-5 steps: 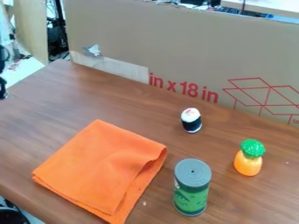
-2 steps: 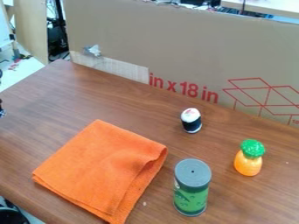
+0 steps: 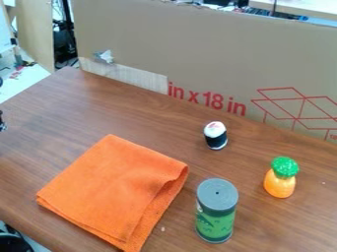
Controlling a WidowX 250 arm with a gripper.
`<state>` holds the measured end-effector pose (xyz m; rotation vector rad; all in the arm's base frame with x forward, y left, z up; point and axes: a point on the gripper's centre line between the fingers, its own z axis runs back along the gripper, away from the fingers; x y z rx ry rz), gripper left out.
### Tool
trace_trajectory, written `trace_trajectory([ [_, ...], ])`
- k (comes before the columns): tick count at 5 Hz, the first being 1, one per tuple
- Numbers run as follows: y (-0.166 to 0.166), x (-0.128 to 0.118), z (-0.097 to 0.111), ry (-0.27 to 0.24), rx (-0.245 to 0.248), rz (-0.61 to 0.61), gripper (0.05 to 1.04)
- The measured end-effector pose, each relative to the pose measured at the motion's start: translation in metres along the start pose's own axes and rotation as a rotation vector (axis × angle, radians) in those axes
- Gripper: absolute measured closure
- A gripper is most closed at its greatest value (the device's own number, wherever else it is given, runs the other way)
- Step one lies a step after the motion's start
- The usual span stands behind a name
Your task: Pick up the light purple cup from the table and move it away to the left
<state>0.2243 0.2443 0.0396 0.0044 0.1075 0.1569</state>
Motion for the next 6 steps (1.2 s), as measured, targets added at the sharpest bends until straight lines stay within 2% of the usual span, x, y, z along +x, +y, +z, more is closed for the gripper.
trace_trajectory([
  [1,-0.017,0.009,0.034,-0.066,-0.001,-0.023,0.441],
  [2,-0.033,0.017,0.063,-0.074,0.088,-0.084,0.149],
  [3,-0.078,0.029,0.102,-0.117,0.176,-0.234,0.078],
  [4,-0.125,0.028,0.115,-0.122,0.112,-0.399,0.082],
  [5,-0.171,0.012,0.116,-0.111,0.047,-0.540,0.082],
  [6,-0.203,0.006,0.118,-0.085,0.025,-0.586,0.082],
])
